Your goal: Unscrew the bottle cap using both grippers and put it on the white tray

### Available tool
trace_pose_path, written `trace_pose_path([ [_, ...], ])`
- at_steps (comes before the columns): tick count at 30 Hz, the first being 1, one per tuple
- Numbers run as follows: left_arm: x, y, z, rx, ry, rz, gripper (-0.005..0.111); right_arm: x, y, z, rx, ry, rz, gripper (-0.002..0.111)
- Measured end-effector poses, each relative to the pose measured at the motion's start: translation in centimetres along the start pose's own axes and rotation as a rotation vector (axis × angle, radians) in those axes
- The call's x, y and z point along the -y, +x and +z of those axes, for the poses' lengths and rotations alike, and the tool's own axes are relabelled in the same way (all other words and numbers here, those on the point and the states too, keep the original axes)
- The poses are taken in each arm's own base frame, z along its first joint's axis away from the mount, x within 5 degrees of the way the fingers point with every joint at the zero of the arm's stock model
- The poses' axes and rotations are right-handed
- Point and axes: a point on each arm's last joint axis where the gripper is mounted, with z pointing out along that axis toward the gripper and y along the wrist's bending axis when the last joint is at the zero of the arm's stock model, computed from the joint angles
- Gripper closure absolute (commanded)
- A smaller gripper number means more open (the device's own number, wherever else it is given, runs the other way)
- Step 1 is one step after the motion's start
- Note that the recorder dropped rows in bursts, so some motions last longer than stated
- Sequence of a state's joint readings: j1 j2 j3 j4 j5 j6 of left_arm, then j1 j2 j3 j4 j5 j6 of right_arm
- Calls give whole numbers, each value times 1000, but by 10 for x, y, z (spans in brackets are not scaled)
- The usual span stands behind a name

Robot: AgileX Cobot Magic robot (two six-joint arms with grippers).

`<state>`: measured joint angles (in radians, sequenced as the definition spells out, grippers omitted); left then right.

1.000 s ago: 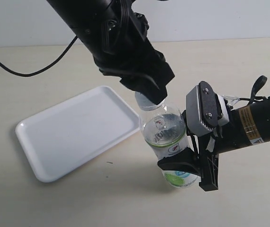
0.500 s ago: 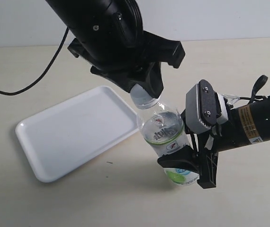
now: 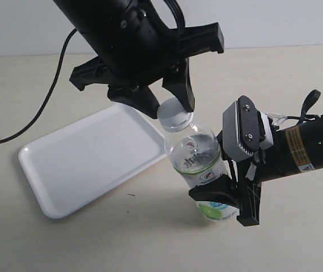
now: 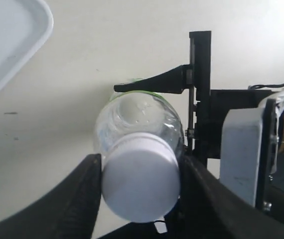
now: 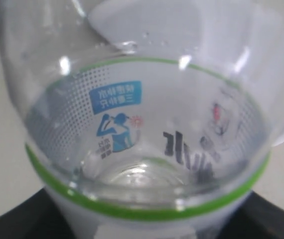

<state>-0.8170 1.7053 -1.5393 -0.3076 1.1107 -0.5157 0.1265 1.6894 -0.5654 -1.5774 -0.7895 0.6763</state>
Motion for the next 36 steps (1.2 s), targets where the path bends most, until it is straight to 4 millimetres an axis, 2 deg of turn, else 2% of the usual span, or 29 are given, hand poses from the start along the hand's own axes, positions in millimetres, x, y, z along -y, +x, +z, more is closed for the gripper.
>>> trace_pose_path([
  [6, 3, -1, 7, -49, 49, -129, 107, 0, 0, 0, 1, -2, -10, 108],
  [10, 3, -3, 14, -72, 55, -154, 107, 0, 0, 0, -1, -1, -13, 108],
  [12, 2, -5, 16, -78, 54, -160, 102, -1, 0, 0, -2, -2, -11, 108],
  [15, 2, -6, 16, -78, 56, -149, 79, 0, 0, 0, -2, 0, -7, 108],
  [19, 2, -7, 15, -94, 56, -123, 29, 0, 0, -1, -2, 2, -9, 108],
  [21, 5, -8, 13, -96, 71, -98, 18, 0, 0, -1, -2, 5, -4, 108],
  [25, 10, -11, 10, -86, 83, 6, 23, 1, 0, -1, -1, 13, 20, 108],
  [28, 8, -14, 11, -89, 31, 107, 23, 1, 0, -1, 2, 20, 39, 108],
  [32, 3, -20, 12, -58, -59, 305, 23, 2, -1, -1, 6, 24, 60, 108],
  [36, 2, -20, 6, -40, -79, 470, 23, 2, -1, -1, 7, 26, 72, 108],
])
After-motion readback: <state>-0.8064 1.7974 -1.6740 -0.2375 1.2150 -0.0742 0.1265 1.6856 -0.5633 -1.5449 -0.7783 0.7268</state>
